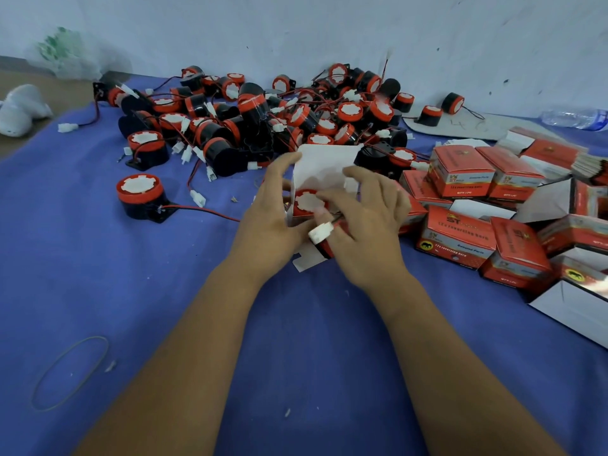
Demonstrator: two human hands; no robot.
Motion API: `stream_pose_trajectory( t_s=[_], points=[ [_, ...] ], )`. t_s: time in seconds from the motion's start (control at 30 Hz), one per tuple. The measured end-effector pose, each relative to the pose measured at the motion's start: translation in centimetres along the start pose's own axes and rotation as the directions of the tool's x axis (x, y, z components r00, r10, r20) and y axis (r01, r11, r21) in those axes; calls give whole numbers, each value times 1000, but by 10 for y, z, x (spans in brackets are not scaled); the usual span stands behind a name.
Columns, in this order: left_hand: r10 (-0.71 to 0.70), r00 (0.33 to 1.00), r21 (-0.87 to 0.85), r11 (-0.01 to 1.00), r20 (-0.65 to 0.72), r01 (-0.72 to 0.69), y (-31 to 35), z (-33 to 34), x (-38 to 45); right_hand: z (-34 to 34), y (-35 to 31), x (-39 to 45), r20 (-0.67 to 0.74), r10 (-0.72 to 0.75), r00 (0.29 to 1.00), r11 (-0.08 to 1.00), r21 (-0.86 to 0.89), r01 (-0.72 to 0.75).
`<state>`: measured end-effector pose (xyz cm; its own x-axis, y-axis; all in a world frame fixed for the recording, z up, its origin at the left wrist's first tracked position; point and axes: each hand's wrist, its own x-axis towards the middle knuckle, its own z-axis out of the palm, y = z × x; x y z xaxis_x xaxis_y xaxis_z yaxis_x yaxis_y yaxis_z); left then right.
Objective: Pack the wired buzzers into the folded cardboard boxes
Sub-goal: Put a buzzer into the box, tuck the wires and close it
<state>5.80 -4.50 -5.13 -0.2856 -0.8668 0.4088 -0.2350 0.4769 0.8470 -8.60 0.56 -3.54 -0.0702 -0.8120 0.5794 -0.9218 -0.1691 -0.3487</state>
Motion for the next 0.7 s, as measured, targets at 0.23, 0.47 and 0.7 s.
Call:
stream_pose_trajectory(
  t_s=[0.23, 0.47, 0.7],
  points=[
    [77, 997, 398, 914, 28, -82, -4, 2, 4, -10, -7, 7, -287, 167, 943, 910, 413, -36],
    [60, 995, 392, 916, 77, -86, 2, 3, 0, -1, -11, 6, -39, 243, 969, 809, 560, -180],
    [65, 994, 454, 886, 88, -98, 5, 4, -2, -10, -19, 8, -35, 289, 957, 702, 688, -187]
  ],
)
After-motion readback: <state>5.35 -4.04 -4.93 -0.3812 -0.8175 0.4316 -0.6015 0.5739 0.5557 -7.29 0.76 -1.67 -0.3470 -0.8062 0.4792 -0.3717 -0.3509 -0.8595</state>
